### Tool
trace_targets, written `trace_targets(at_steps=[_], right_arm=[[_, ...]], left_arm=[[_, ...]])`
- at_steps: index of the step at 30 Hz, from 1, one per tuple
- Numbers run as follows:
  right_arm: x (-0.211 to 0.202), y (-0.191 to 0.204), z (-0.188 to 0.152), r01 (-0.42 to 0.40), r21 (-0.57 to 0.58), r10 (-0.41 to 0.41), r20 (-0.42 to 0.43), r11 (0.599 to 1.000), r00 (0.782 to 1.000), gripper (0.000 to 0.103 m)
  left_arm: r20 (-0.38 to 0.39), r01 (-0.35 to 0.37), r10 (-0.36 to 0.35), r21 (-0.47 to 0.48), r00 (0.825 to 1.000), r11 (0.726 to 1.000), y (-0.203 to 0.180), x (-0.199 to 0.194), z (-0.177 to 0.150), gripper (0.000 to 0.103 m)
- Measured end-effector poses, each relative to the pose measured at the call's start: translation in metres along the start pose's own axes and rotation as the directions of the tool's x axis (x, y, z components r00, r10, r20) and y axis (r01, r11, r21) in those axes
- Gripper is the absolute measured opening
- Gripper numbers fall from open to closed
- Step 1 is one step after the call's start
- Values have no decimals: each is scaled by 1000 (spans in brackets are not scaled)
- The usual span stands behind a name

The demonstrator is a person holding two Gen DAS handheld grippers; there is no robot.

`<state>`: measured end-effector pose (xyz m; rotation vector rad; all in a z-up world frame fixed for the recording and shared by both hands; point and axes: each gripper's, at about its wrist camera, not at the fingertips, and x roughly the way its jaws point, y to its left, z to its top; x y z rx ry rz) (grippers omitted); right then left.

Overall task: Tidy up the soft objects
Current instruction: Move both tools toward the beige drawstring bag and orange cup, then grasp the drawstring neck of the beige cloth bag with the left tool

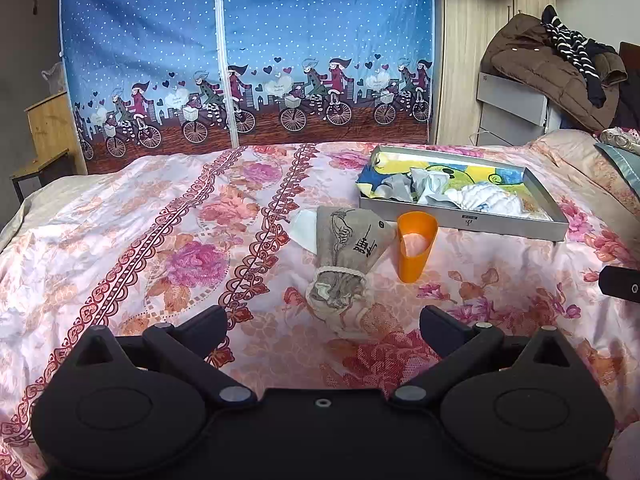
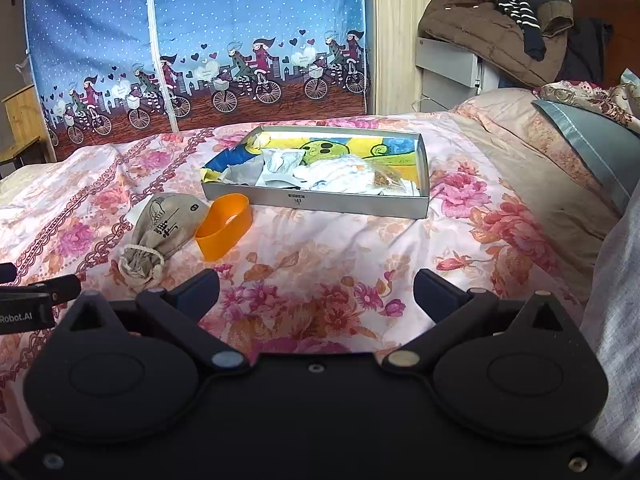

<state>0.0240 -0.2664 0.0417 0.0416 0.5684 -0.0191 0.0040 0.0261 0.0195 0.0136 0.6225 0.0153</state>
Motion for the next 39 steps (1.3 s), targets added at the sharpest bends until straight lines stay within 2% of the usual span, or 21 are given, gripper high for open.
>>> trace_targets(at_steps=[9, 13, 15, 20, 25, 29, 32, 36, 39], right_arm=[[16, 0, 1, -35, 10, 35, -65, 999, 997, 103], [31, 9, 5, -48, -58, 43, -90, 997, 995, 103], [40, 13, 8, -61, -95, 50, -112, 994, 992, 103], [69, 22, 18, -79, -134, 58, -157, 988, 986, 103], [92, 35, 24, -106, -182, 77, -163, 978, 984, 103], [108, 46, 25, -131, -210, 98, -158, 969, 983, 103], [123, 57, 22, -152, -231, 118, -153, 961, 981, 103], [145, 78, 16, -189, -275, 154, -143, 943, 978, 103], [160, 96, 13, -192, -330, 159, -125, 924, 979, 102]], left_arm=[[-72, 10, -15, -68, 997, 998, 12, 14, 4, 102], [-118, 13, -21, -68, 993, 998, 12, 30, 10, 102], [-135, 17, -22, -38, 991, 999, 11, 38, 17, 102], [-131, 31, -22, 65, 991, 997, 6, 58, 45, 102], [-148, 53, -46, 45, 988, 998, 8, 89, 61, 102], [-157, 81, -76, 25, 985, 996, 12, 113, 56, 102], [-159, 100, -91, 48, 983, 994, 12, 127, 51, 102], [-126, 105, -96, 68, 987, 992, 13, 137, 55, 101], [-121, 147, -141, 41, 983, 988, 15, 144, 60, 101]])
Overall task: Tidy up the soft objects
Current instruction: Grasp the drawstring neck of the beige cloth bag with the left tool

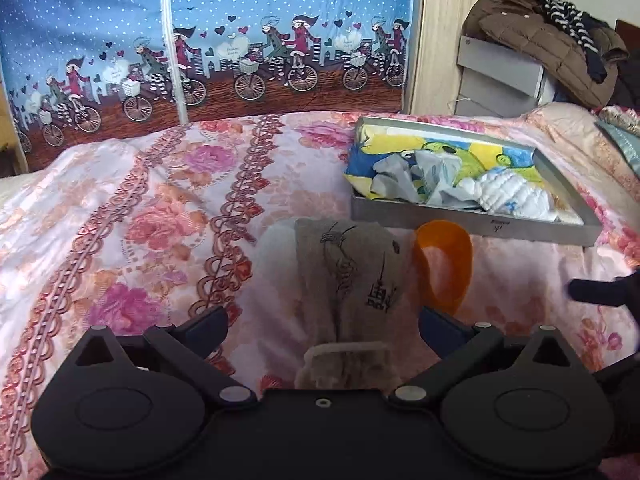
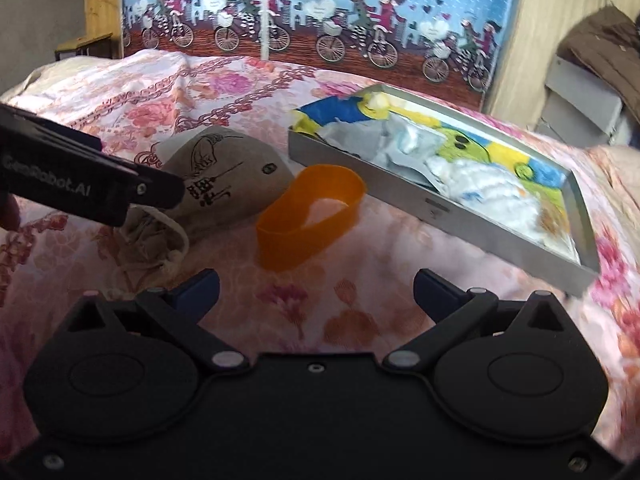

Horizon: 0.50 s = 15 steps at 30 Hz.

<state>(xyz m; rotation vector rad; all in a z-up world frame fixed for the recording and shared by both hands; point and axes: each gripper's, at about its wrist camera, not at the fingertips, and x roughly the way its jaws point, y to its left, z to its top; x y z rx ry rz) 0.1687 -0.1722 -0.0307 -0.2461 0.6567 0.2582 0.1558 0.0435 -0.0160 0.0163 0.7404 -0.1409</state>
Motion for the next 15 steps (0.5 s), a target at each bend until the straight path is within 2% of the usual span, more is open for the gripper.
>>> trace_targets(at_steps=[8, 15], right_arm=[[37, 7, 10, 35, -19, -35, 8, 999, 999, 102], [52, 3, 10, 28, 10, -28, 32, 1000, 999, 102]], left_arm=[[-78, 66, -71, -66, 994, 996, 15, 30, -4, 93], [-147, 114, -147, -207, 978, 972, 33, 47, -7, 74]])
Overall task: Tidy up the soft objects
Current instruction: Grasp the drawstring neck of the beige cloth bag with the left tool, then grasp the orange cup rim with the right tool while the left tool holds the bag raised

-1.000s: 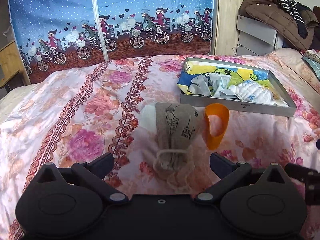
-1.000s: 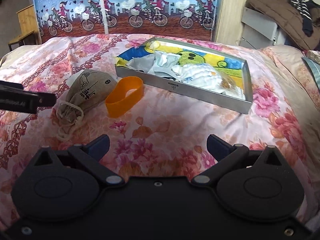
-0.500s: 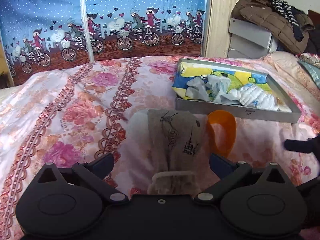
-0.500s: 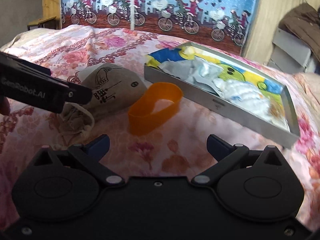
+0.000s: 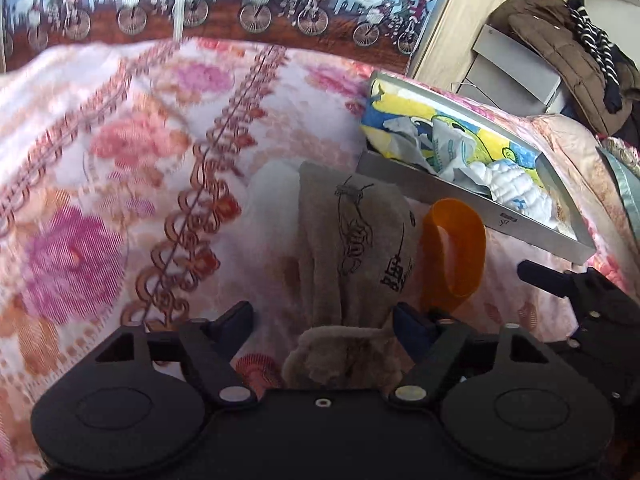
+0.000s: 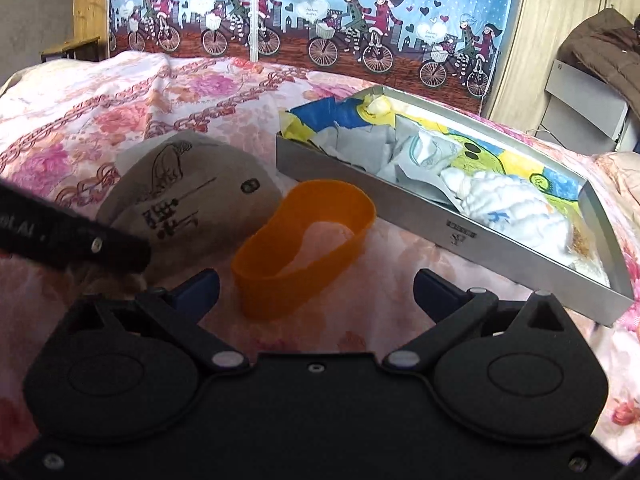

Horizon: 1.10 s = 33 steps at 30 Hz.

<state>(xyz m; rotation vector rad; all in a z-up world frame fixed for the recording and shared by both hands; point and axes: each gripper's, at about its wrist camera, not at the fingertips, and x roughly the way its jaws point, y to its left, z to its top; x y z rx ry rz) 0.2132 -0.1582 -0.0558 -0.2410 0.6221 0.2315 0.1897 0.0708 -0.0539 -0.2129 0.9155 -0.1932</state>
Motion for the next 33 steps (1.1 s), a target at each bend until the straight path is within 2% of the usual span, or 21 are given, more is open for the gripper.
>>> trace_targets(at_steps=[2, 5, 7, 9, 13, 18, 21, 27, 33], right_arm=[[7, 1, 0, -4, 15, 4, 11, 1000, 1000, 102], [10, 3, -1, -21, 20, 21, 11, 1000, 1000, 102], [12, 2, -1, -26, 26, 25, 18, 999, 1000, 96], [10, -1, -1, -29, 38, 28, 20, 999, 999, 79], [9, -7, 2, -25, 78, 24, 12, 997, 1000, 69], [9, -9, 2, -65, 103, 66, -2, 993, 998, 43], [7, -5, 5, -74, 98, 76, -13, 992, 997, 32], [-5, -14, 6, -71, 146, 78, -40, 987, 996, 16], [-34, -23, 11, -28, 88, 27, 6, 996, 1000, 10]], left_arm=[[-9, 7, -7, 0, 1000, 1000, -1, 1, 0, 69], [-13, 19, -18, 10, 1000, 1000, -3, -1, 1, 55], [-20, 28, -28, 10, 999, 1000, -5, -1, 1, 46], [-17, 21, -21, 16, 1000, 1000, -7, -2, 0, 44], [-11, 13, -13, 20, 1000, 1000, -10, -2, 0, 40], [-3, 15, -15, 16, 1000, 1000, -11, -5, 1, 35], [6, 10, -11, 35, 1000, 999, -16, -8, 1, 32], [42, 39, -42, 58, 998, 998, -26, -20, 3, 26], [109, 109, -113, 40, 988, 993, -31, -36, 8, 26]])
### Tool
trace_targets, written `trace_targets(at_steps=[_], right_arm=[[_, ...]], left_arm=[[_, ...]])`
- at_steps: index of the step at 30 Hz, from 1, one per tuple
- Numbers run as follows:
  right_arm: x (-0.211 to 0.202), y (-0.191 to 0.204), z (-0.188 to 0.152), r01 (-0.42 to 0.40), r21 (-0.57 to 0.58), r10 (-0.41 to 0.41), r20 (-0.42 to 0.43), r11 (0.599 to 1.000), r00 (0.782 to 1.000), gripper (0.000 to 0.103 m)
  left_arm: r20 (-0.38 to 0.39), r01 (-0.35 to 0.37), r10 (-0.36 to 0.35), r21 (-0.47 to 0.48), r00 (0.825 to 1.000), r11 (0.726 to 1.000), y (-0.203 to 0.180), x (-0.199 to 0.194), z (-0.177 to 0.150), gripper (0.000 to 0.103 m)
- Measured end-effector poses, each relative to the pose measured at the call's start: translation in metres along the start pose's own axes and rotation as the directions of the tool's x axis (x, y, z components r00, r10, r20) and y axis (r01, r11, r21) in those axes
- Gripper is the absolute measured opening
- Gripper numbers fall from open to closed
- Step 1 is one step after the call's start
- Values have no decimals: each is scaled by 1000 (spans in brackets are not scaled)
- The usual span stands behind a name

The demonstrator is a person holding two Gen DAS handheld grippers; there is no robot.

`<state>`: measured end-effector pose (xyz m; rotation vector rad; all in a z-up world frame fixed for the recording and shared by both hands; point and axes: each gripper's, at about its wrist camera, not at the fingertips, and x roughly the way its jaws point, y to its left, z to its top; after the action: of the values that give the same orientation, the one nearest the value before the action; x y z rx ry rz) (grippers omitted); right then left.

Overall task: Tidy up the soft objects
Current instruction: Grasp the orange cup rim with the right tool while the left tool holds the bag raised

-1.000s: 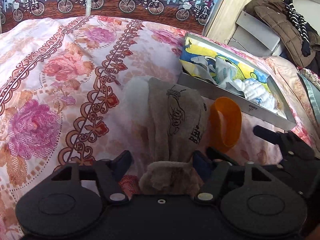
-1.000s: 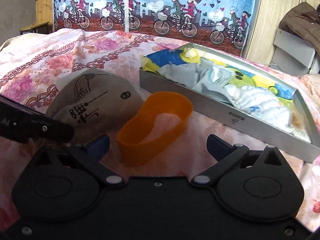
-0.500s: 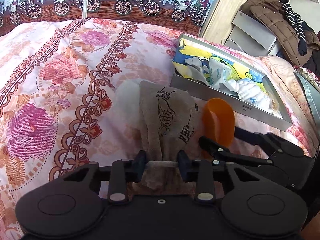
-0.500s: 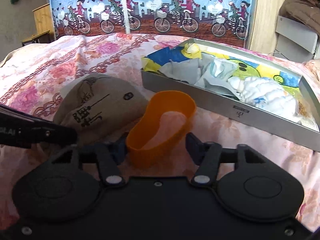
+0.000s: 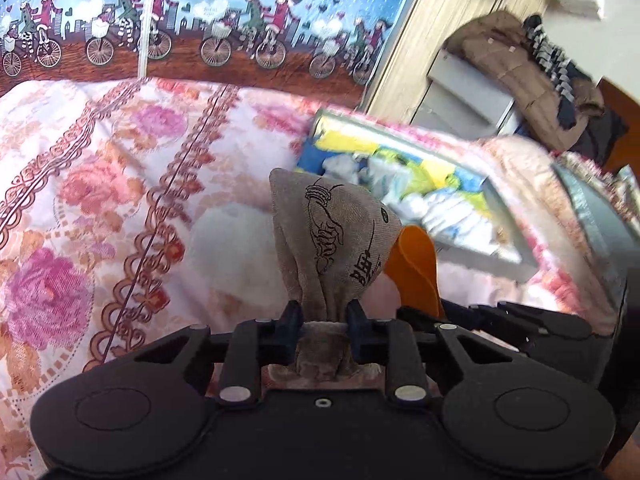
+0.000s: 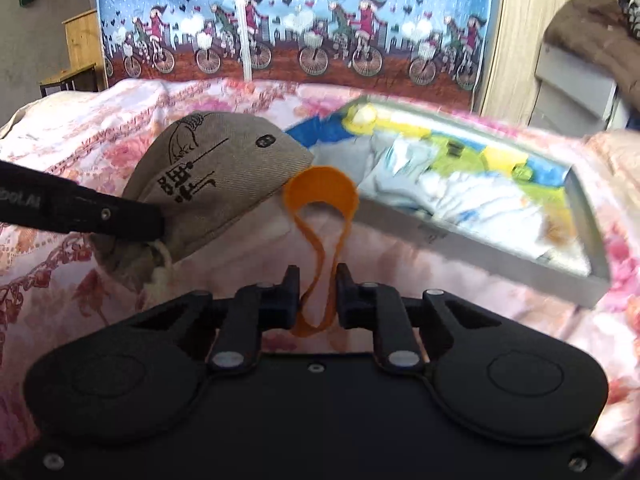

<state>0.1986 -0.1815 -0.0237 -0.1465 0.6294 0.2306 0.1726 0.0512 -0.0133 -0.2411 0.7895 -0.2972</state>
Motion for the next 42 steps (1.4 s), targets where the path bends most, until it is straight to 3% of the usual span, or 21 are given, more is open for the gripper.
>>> trace_targets(at_steps=[14, 18, 22, 23, 25, 27, 33, 38, 42], right_arm=[[-41, 16, 8, 63, -197, -44, 99, 978, 994, 0], [-40, 19, 6, 55, -222, -38, 79, 974, 996, 0], [-28, 14, 4, 11, -178, -13, -8, 984, 1000, 0], [-25, 10, 3, -4, -147, 0, -24, 989, 1000, 5], [-22, 1, 4, -21, -92, 17, -41, 996, 999, 24], [-22, -10, 6, -39, -35, 38, -43, 999, 998, 66], [-24, -30, 9, -65, 78, 71, -70, 995, 995, 76], [-18, -26, 2, 10, 35, -6, -110, 999, 994, 77], [-19, -29, 0, 56, 20, -53, -133, 998, 990, 88]], left_arm=[[89, 25, -19, -67, 996, 997, 5, -21, 10, 26], [91, 27, -21, -69, 996, 997, 4, -22, 10, 26], [79, 23, -17, -71, 997, 997, 6, -20, 10, 26], [77, 20, -14, -70, 997, 997, 6, -19, 9, 26], [72, 18, -13, -68, 997, 997, 6, -18, 9, 26], [67, 19, -15, -69, 998, 997, 7, -16, 8, 26], [45, 24, -22, -59, 999, 998, 7, -10, 5, 27], [35, 22, -20, -64, 999, 998, 9, -7, 4, 27], [35, 20, -17, -68, 999, 997, 10, -7, 5, 27]])
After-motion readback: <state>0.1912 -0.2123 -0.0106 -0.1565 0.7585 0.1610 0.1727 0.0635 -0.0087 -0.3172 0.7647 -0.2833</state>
